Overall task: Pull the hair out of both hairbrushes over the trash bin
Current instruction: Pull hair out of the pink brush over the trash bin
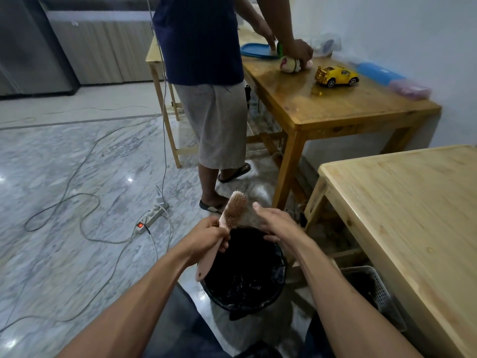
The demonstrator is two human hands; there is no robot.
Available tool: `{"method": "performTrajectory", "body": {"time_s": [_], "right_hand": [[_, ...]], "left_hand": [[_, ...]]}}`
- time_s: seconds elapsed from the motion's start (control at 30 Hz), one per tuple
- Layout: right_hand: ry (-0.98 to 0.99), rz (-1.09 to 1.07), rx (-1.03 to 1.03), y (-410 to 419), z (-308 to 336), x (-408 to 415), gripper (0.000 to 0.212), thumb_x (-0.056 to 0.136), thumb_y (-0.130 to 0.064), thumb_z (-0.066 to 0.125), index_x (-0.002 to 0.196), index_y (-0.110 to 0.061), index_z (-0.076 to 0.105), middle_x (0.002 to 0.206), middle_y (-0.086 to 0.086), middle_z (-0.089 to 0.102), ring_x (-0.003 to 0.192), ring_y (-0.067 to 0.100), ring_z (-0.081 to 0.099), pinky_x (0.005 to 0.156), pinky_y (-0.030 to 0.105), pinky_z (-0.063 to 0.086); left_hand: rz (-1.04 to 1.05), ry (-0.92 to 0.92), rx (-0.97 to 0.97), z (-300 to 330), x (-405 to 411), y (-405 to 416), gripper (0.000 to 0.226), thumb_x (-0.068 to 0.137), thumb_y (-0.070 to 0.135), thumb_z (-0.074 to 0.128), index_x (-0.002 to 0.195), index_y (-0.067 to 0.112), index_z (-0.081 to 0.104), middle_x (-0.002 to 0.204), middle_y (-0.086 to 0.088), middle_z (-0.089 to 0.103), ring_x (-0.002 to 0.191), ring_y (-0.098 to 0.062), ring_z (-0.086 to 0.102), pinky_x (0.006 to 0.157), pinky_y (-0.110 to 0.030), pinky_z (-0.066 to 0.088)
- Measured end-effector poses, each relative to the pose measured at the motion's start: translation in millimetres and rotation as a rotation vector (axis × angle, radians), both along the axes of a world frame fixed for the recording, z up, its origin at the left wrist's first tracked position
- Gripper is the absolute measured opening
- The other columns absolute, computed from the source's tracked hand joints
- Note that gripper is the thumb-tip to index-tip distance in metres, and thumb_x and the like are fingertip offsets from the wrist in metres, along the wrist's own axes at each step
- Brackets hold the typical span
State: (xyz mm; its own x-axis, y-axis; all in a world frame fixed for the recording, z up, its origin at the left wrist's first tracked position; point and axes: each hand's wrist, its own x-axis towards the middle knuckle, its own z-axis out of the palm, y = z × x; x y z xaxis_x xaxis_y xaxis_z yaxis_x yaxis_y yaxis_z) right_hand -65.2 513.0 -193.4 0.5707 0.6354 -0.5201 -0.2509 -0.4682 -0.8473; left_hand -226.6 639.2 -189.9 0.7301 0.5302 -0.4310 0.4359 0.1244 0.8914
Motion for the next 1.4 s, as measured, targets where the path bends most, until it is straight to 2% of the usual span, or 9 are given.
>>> {"method": "performTrajectory", "body": {"time_s": [0.17,0.43,0.53,0.63,0.7,0.97,1.1,1.3,1.4], "right_hand": [[-0.007,-0.013,0.027,5.5,-5.6,-15.3,0.026,0.091,-0.023,0.078,0.103,0.0,0.075,0.078,0.004,0.072,0.062,0.008,0.062,0.055,0.017,0.052],[-0.021,-0.045,-0.052,-15.3,-18.7,-5.1,0.016,0.093,-0.016,0.076,0.087,-0.001,0.076,0.064,0.003,0.063,0.046,0.005,0.052,0.042,0.014,0.043],[-0.011,-0.041,-0.068,-24.9,-22.6,0.9,0.03,0.093,-0.019,0.076,0.112,0.004,0.074,0.081,0.008,0.069,0.06,0.008,0.062,0.05,0.015,0.05],[-0.11,0.072,-0.114,-21.0,-16.3,2.3,0.061,0.088,-0.05,0.074,0.138,-0.016,0.062,0.132,0.003,0.063,0.117,0.021,0.063,0.09,0.031,0.051],[-0.142,0.055,-0.064,-11.9,-3.9,-0.3,0.071,0.088,-0.062,0.066,0.146,-0.023,0.053,0.141,-0.002,0.053,0.135,0.023,0.05,0.1,0.036,0.04],[-0.221,-0.063,0.03,12.0,-9.3,-11.0,0.013,0.088,-0.032,0.079,0.085,-0.019,0.081,0.089,-0.002,0.078,0.094,0.019,0.072,0.084,0.03,0.054],[-0.216,-0.113,-0.028,-9.1,-20.2,-7.9,0.011,0.091,-0.021,0.077,0.086,-0.013,0.081,0.09,0.001,0.078,0.093,0.018,0.072,0.087,0.032,0.056],[-0.219,-0.072,-0.101,-14.1,-17.1,-9.3,0.031,0.097,-0.033,0.065,0.124,-0.021,0.074,0.128,-0.002,0.069,0.122,0.018,0.06,0.11,0.04,0.046],[-0.236,-0.116,0.028,-3.6,0.2,-10.9,0.046,0.098,-0.047,0.06,0.134,-0.02,0.064,0.126,-0.004,0.062,0.116,0.014,0.054,0.099,0.031,0.04]], "left_hand": [[0.033,-0.006,0.054,-11.3,0.8,-4.7,0.013,0.102,0.021,0.054,0.099,0.015,0.066,0.071,-0.007,0.056,0.056,-0.02,0.051,0.046,-0.026,0.043],[0.408,-0.029,-0.202,-33.1,-3.4,17.7,0.023,0.105,0.015,0.048,0.103,-0.005,0.058,0.063,-0.006,0.04,0.037,-0.01,0.03,0.036,-0.019,0.023],[0.398,-0.052,-0.183,-29.6,-4.8,17.0,0.026,0.105,0.015,0.046,0.108,-0.008,0.059,0.063,-0.006,0.04,0.037,-0.01,0.029,0.036,-0.02,0.022],[0.253,-0.052,-0.086,-24.4,-5.3,11.0,0.031,0.105,0.02,0.047,0.111,-0.008,0.059,0.064,-0.004,0.041,0.04,-0.01,0.031,0.037,-0.022,0.024],[0.19,-0.064,-0.024,-19.8,-3.2,6.5,0.033,0.105,0.022,0.047,0.111,-0.009,0.058,0.063,-0.003,0.041,0.041,-0.01,0.032,0.038,-0.022,0.025],[0.198,-0.08,-0.021,-21.7,-2.0,9.4,0.026,0.105,0.021,0.046,0.101,-0.001,0.059,0.062,-0.003,0.04,0.04,-0.01,0.032,0.038,-0.021,0.024],[0.452,-0.086,-0.107,-30.1,-10.6,34.3,0.025,0.105,0.02,0.044,0.099,0.001,0.058,0.061,-0.003,0.04,0.039,-0.011,0.03,0.038,-0.023,0.022],[0.273,-0.061,0.029,-37.2,-8.0,27.9,0.028,0.104,0.025,0.046,0.103,0.001,0.06,0.063,-0.004,0.042,0.042,-0.013,0.034,0.044,-0.026,0.025],[0.185,-0.023,0.228,-43.8,-0.4,17.2,0.026,0.1,0.031,0.049,0.094,0.01,0.062,0.063,-0.002,0.049,0.049,-0.015,0.042,0.051,-0.031,0.03]]}}
